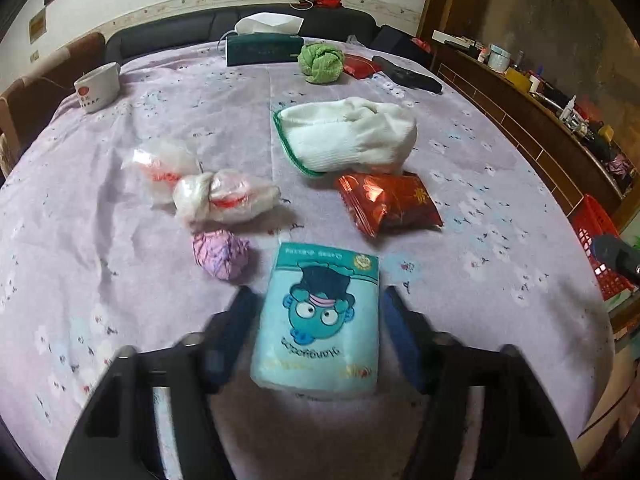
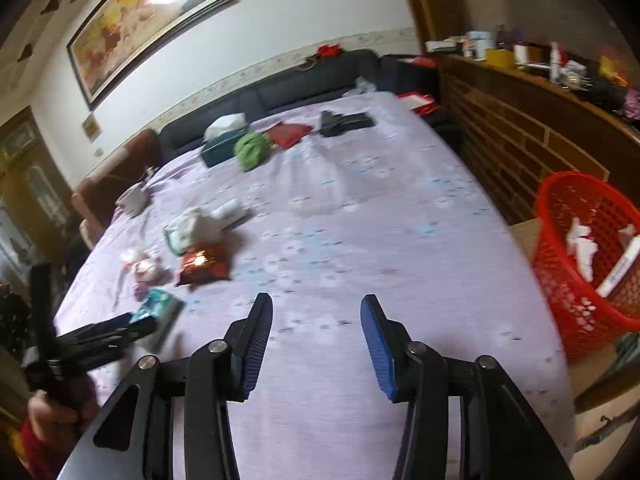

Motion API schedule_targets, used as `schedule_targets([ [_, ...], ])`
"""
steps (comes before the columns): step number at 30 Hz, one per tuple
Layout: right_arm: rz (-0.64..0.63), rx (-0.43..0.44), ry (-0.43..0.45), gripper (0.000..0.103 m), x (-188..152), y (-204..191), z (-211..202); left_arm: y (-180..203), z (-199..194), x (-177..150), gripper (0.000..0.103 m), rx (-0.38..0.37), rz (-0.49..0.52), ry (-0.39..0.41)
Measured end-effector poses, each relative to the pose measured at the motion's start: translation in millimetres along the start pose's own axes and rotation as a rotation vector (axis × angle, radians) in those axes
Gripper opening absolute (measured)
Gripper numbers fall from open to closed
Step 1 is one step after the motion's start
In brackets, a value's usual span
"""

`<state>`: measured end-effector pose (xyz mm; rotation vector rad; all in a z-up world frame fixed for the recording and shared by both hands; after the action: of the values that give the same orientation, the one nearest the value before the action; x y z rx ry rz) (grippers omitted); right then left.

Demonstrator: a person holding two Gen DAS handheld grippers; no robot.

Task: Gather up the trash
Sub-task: 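Grasp the teal wet-wipe pack with the left gripper while the right grasps the red snack wrapper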

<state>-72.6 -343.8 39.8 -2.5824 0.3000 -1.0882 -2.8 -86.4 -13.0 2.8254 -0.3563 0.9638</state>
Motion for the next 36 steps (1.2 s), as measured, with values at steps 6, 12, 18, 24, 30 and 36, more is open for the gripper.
schedule_targets([
  [6, -0.049, 0.072, -0.074, 0.053, 6.4, -38.8, 23.0, -8.2, -10.4, -8.8, 0.041, -0.025, 0.007, 0.020],
  [12, -0.063, 0.125, -0.190, 0.053, 23.8, -77.1, 76.3, -26.2, -34.3, -25.8, 0.041, -0.028, -0.015, 0.095],
  [18, -0.048, 0.121, -0.275, 0.053, 41.3, -97.8, 145.1, -26.5, -41.6, -24.9, 0.041, -0.009, -0.021, 0.140],
  [24, 0.010, 0.200, -0.347, 0.053, 39.2, -106.3, 184.9, -44.2, -47.8, -24.9, 0.041, -0.024, -0.117, 0.176],
  [30, -0.067, 0.260, -0.434, 0.053, 3.4, -120.6, 150.0, -46.8, -48.3, -23.2, 0.041, -0.014, -0.133, 0.187],
  [36, -0.260, 0.239, -0.373, 0.053, -8.5, -137.9, 112.4, -46.6, -47.5, -24.0, 0.041, -0.010, -0.130, 0.181],
])
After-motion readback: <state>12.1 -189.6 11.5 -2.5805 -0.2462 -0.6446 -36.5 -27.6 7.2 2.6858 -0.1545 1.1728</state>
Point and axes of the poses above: each gripper's, at about its wrist camera, not at the fingertips, and z roughly the way its jaws point, y to its right, x to its top, the point moved 4 cm from there along z, roughly the way its jaws point, and after that the axes turned 6 degrees about z, right-handed, at the moved point
